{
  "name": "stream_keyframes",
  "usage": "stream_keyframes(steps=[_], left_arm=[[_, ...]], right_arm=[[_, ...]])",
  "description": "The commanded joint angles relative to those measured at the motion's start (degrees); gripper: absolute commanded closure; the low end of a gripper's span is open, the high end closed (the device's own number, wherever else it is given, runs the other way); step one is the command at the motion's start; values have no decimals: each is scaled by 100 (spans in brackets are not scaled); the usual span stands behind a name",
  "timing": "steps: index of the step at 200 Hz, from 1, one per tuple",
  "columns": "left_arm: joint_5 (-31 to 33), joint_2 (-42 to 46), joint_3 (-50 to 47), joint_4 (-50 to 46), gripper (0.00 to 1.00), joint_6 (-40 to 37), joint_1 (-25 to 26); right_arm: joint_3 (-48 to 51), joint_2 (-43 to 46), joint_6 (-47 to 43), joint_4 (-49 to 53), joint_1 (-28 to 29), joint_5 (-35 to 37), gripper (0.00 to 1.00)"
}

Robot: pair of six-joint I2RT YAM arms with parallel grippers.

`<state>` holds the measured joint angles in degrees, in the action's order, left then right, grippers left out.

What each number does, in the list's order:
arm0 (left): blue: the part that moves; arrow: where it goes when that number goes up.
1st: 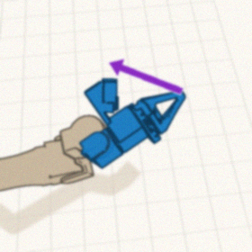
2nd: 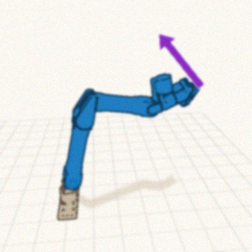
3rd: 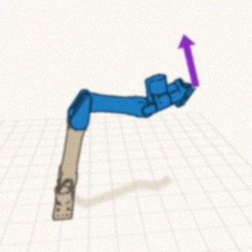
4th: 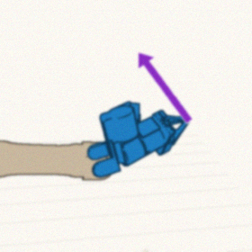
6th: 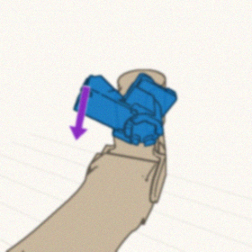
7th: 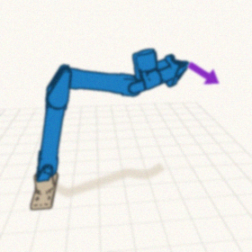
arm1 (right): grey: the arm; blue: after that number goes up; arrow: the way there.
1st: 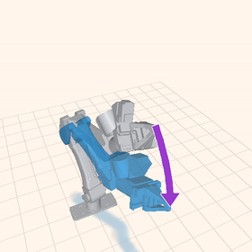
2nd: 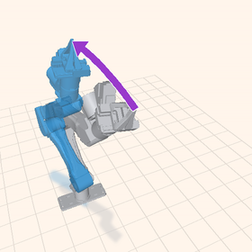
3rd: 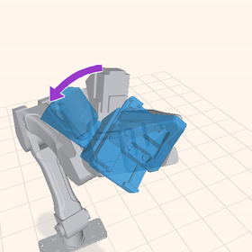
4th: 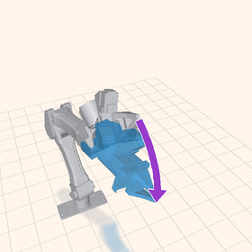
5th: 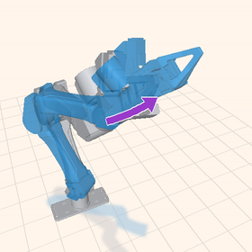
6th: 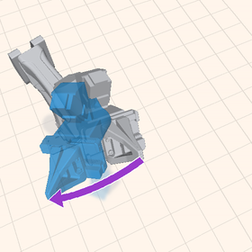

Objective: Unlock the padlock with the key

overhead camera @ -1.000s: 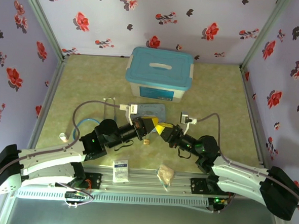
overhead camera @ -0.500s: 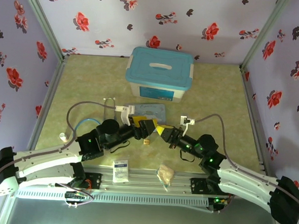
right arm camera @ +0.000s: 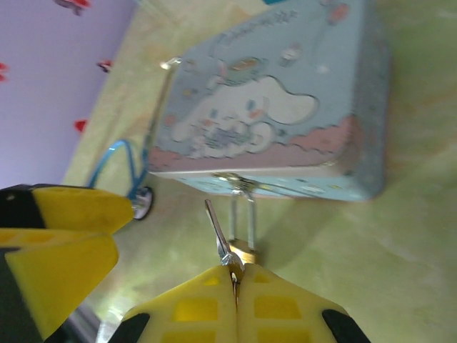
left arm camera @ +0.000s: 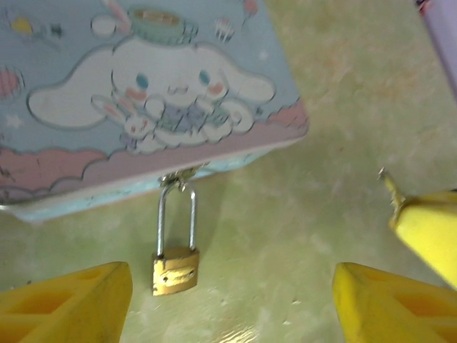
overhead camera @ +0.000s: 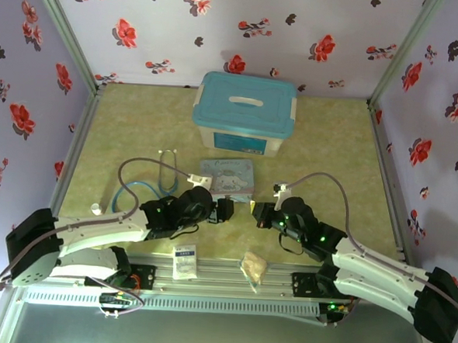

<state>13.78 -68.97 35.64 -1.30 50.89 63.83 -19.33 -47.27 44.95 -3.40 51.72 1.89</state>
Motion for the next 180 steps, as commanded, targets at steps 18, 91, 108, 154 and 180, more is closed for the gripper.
stream_keyframes(steps=[18,91,108,154,180], left_arm=[[-808,-631,-210,797,29,-284,-285],[-1139,-1429,-418,1894,36,-670,-552],[-1181,-1579,-360,1879,39,-777,-539],[-870,-1832,-372,1764,45,-782,-517],[-763,-2034,-373,1795,46,-754,-430]], right_arm=[[-37,-40,-64,380,-22,195,99],[322,418,93,194,-24,86,98],[369,441,118,179,-27,75,98],[387,408,146,129,-24,100,98],[386,352,146,94,-23,64,98]])
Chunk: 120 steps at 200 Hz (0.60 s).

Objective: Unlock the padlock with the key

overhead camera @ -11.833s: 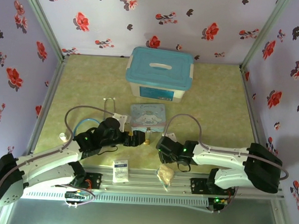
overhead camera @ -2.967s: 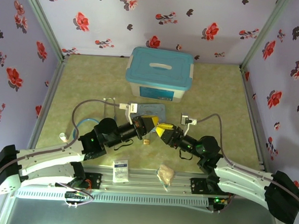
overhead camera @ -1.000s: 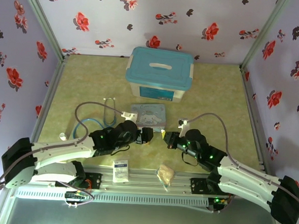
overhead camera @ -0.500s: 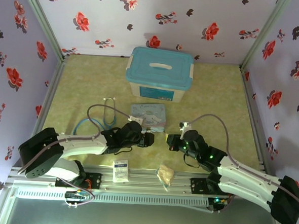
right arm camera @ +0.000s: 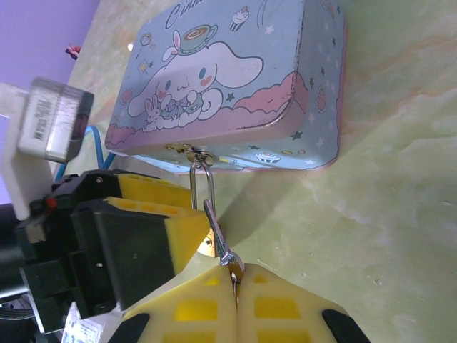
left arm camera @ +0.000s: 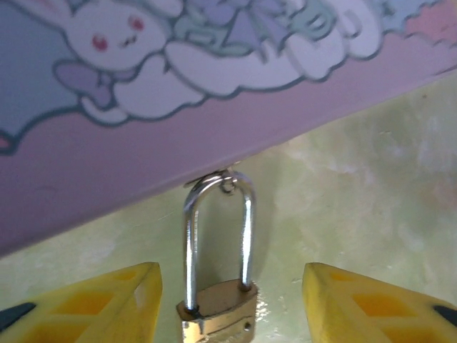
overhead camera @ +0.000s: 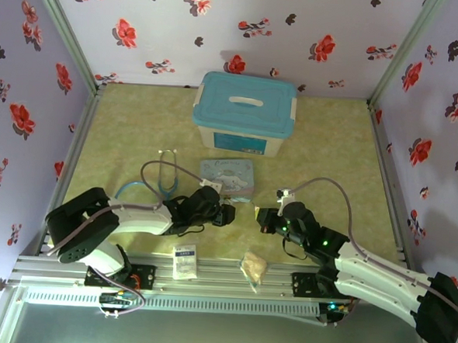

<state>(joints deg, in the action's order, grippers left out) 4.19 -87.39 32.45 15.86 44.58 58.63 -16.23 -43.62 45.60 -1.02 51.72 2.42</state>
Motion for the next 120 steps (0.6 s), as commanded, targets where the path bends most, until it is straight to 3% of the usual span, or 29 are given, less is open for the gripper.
stream_keyframes(steps=[1,120], left_arm=[[197,-200,-50,82,46,-119,93],[714,-784,41,604,67,515,565]], right_arm=[[76,-14,80,-144,-23,12,98],[221,-95,193,-303,-20,58,98]])
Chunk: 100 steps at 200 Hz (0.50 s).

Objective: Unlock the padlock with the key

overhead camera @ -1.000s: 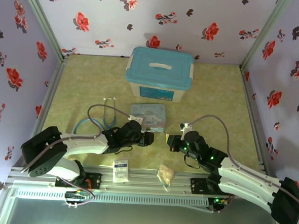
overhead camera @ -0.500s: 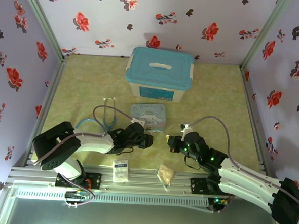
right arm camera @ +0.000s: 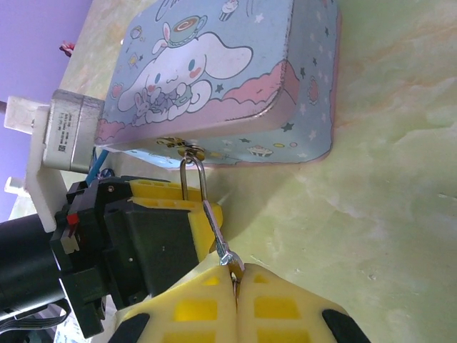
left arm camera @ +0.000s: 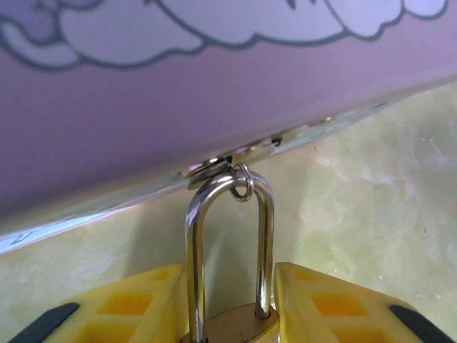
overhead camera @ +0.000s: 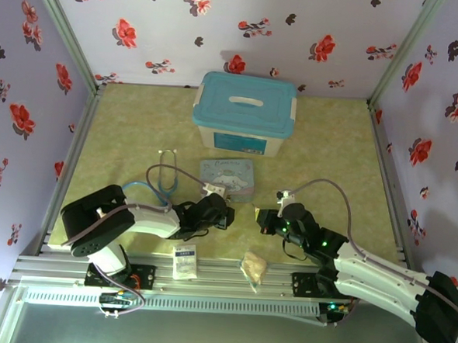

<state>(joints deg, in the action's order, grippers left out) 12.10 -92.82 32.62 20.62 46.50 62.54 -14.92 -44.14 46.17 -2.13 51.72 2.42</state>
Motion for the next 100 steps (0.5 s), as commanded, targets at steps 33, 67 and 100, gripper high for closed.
stream_keyframes(steps=[33,67,100], left_arm=[[37,-171,-204,498,73,762,203],[44,-62,-484,1042,78,1168,231],[124,-90,-417,847,81,1124,258]], right_arm=[[145,-179,198,-368,-13,21,98],[156,-366,232,-538,-13,-4,98],[153,-481,234,-638,-14,-17,99]])
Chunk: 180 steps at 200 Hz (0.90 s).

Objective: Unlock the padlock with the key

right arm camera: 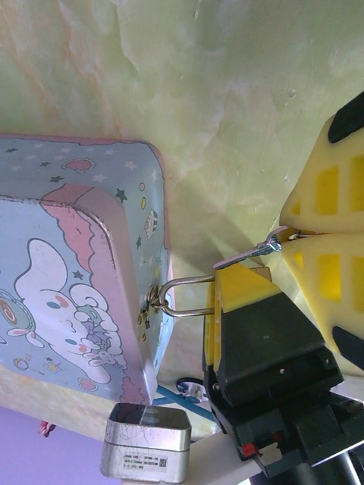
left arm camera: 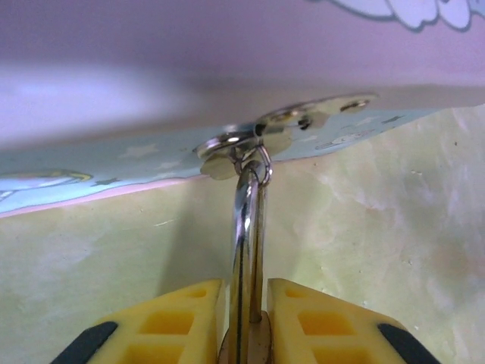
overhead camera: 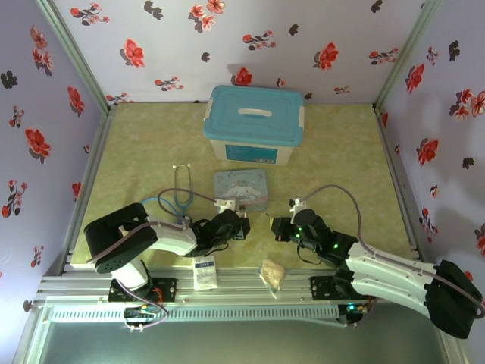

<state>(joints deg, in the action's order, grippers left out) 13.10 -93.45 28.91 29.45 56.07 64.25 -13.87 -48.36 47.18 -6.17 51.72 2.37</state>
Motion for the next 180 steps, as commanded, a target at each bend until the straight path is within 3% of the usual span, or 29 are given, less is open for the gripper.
stream_keyframes(steps=[1,36,55,86,118,180], left_arm=[[25,-34,-44,-31,82,167,83],[16,-71,-105,122,87,326,85],[40,-9,-77,113,95,463,88],[95,51,-133,429,100,949,89],[225,143,-175,793,100,1245,101],[726,248,-347,1408,100,1784,148]], right_arm=[[49,-64,134,-234,-14,-10,98],[67,-130,180,-288,-16,-94,99],[146,-230,241,-382,-18,-219,99],[437,-630,688,-1282,-15,-783,99],[503,-1157,1004,-2036,-19,-1386,99],[415,-1822,1668,-2497,-56,-1679,99]])
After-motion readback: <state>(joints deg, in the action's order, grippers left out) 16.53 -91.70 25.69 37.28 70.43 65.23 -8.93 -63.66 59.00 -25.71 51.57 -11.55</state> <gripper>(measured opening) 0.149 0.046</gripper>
